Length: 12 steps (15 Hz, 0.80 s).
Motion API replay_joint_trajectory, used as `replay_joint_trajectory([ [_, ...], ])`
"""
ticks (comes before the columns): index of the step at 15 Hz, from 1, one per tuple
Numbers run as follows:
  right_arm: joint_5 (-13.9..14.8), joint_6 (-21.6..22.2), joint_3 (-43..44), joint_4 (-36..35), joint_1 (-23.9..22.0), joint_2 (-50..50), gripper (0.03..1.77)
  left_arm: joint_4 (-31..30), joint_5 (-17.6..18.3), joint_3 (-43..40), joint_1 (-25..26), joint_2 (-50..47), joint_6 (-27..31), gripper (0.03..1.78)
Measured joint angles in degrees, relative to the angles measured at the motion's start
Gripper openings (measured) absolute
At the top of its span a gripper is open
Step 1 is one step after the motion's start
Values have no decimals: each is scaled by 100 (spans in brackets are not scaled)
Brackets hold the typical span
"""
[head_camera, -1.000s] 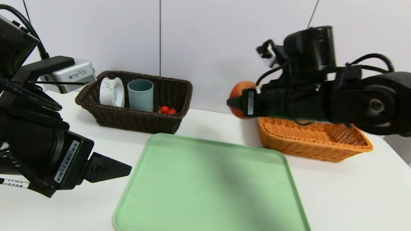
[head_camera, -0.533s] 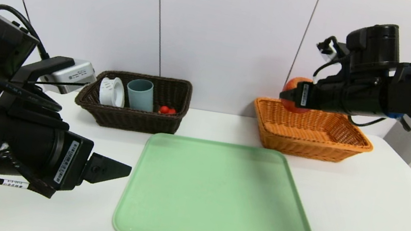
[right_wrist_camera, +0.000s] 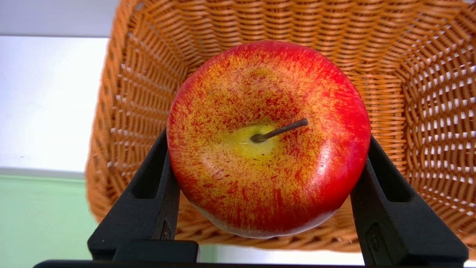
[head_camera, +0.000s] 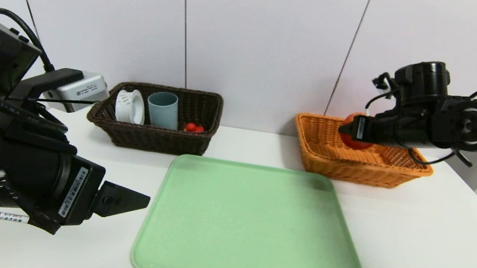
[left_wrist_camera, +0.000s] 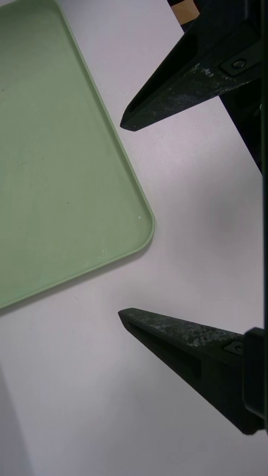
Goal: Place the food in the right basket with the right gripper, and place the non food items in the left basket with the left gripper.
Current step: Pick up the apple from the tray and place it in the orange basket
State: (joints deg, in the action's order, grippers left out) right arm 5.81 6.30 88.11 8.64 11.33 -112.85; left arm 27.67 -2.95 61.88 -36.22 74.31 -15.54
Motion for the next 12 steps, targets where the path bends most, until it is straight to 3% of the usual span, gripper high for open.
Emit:
replay_joint_trajectory([
  [9, 13, -2, 1001, 67, -282, -1102, 123, -87, -7, -2, 11, 7, 4, 169],
  [12, 13, -24, 1095, 52, -290, -1240, 141, -246, 15, -4, 11, 22, 15, 169],
])
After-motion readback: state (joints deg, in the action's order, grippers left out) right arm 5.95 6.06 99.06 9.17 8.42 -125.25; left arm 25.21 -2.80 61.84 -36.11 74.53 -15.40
